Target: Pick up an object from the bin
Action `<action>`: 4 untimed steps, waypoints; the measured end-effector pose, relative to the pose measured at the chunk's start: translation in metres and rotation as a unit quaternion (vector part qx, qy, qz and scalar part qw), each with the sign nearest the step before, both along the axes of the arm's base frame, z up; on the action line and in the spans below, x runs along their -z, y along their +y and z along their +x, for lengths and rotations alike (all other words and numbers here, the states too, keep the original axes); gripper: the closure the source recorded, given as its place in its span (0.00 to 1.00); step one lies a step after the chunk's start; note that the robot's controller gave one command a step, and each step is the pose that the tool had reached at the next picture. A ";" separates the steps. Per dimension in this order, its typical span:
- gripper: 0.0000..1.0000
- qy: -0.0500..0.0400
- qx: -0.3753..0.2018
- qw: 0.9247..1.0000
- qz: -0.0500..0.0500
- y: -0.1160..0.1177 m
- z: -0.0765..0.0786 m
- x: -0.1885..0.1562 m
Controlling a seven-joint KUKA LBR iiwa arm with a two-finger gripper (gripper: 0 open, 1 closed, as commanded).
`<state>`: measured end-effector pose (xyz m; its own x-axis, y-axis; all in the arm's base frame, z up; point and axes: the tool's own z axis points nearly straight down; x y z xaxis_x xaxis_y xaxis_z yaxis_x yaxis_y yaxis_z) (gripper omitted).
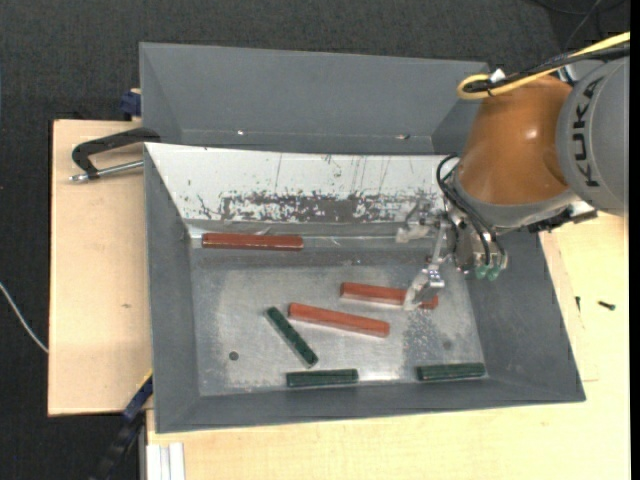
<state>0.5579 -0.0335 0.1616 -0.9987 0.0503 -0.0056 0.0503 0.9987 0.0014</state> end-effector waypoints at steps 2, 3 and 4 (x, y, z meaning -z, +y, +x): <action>0.00 0.003 -0.008 1.000 0.000 0.031 0.003 0.050; 0.00 -0.002 0.023 1.000 -0.001 0.060 -0.018 0.087; 1.00 -0.001 -0.024 1.000 0.001 0.055 -0.009 0.083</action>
Offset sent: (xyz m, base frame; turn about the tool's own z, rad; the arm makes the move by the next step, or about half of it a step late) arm 0.0025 0.0295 -0.0515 -0.0157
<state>0.5490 0.0213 0.0782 -1.0000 0.0017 -0.0070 0.0017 1.0000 0.0035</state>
